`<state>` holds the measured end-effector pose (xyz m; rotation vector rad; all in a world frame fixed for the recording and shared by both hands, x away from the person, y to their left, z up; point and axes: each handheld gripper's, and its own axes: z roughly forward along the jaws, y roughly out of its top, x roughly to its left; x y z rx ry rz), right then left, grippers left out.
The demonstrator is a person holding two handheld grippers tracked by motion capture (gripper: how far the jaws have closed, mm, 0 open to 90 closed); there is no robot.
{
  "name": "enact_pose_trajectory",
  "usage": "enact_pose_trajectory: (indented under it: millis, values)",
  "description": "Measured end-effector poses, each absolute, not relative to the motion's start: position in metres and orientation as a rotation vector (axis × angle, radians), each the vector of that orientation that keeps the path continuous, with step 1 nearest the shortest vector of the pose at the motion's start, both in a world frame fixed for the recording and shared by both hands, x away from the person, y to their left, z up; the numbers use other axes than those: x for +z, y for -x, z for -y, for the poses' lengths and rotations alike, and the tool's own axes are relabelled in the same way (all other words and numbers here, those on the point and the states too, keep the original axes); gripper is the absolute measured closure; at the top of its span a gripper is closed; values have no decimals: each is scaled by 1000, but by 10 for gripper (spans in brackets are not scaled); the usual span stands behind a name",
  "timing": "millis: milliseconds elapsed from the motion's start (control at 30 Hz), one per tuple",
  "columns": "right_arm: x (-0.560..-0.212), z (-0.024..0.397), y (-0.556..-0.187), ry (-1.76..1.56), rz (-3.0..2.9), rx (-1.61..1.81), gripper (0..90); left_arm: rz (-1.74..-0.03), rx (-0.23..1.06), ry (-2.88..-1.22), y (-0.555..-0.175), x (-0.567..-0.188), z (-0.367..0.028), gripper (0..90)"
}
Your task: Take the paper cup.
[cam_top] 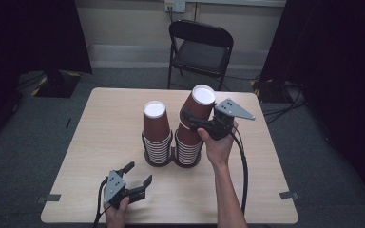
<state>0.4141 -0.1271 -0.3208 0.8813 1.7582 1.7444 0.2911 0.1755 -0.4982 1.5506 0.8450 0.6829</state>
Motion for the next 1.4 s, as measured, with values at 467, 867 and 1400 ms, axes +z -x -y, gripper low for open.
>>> enact_pose_trajectory:
  millis: [467,867,1400]
  values:
    - [-314,143,-402,-900,-1699,1775,158,-842,691,-1554,-291,-498,-175,186]
    - [-311,163,-386,-940,-1657,1755,159,-837,679,-1560,-291,-498,-176,187]
    - [-325,187,-365,-1009,-1703,1690,162,-828,609,-1561,-293,-497,-177,188]
